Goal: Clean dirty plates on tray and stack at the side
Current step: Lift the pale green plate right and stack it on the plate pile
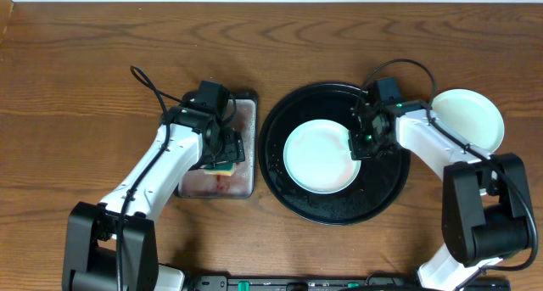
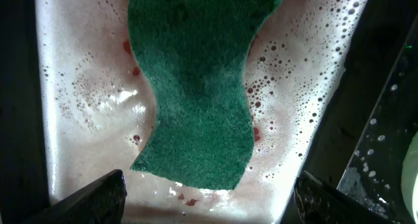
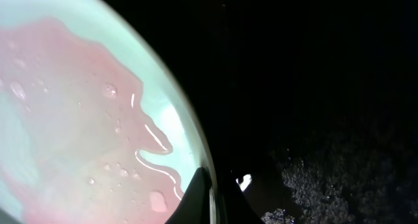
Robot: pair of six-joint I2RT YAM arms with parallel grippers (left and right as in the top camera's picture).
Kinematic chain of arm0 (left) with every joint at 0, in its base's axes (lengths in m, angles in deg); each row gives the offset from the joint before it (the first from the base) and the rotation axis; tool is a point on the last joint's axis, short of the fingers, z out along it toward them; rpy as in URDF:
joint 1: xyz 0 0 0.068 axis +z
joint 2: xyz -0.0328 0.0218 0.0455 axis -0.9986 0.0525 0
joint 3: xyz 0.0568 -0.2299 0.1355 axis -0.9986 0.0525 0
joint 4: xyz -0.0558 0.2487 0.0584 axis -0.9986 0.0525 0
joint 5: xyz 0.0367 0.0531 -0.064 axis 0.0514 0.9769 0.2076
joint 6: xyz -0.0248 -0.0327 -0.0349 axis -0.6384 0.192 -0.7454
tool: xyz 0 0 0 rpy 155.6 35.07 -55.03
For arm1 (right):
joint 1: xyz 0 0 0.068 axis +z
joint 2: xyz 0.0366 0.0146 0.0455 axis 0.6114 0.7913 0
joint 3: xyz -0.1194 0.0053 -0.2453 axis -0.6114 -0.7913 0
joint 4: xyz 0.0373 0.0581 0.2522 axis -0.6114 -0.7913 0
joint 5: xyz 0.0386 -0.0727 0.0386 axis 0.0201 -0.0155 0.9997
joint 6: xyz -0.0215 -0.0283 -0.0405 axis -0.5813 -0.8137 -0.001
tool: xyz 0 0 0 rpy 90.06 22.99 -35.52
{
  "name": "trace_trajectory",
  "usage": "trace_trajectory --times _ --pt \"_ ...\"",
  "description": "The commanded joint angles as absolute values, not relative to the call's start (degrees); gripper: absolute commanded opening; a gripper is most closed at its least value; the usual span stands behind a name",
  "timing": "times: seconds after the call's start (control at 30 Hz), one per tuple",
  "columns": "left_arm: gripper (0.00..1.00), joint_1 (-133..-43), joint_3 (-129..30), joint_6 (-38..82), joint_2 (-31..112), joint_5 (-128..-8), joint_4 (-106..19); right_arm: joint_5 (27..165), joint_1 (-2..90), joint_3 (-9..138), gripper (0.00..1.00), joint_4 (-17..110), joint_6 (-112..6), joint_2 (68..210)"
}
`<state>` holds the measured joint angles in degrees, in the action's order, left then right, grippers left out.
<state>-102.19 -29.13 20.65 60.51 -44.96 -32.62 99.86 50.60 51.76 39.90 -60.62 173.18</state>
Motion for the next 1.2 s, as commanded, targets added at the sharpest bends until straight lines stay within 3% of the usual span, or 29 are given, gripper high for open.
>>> trace_trajectory --times 0.0,0.6,0.97,1.17 --pt "0.83 -102.2 -28.5 21.0 60.5 -45.3 -32.7 104.3 51.1 50.1 0.01 40.7 -59.3 173.9" --pt "0.83 -102.2 -28.5 21.0 60.5 -45.3 -33.0 102.9 48.6 53.7 0.01 41.6 -63.9 158.8" --pt "0.83 -102.2 -28.5 21.0 60.5 -45.3 -33.1 82.2 50.9 53.7 0.01 40.4 -65.0 151.5" --pt "0.83 -102.2 -28.5 21.0 60.5 -45.3 -33.3 67.8 58.6 53.7 0.01 40.5 -67.9 146.4"
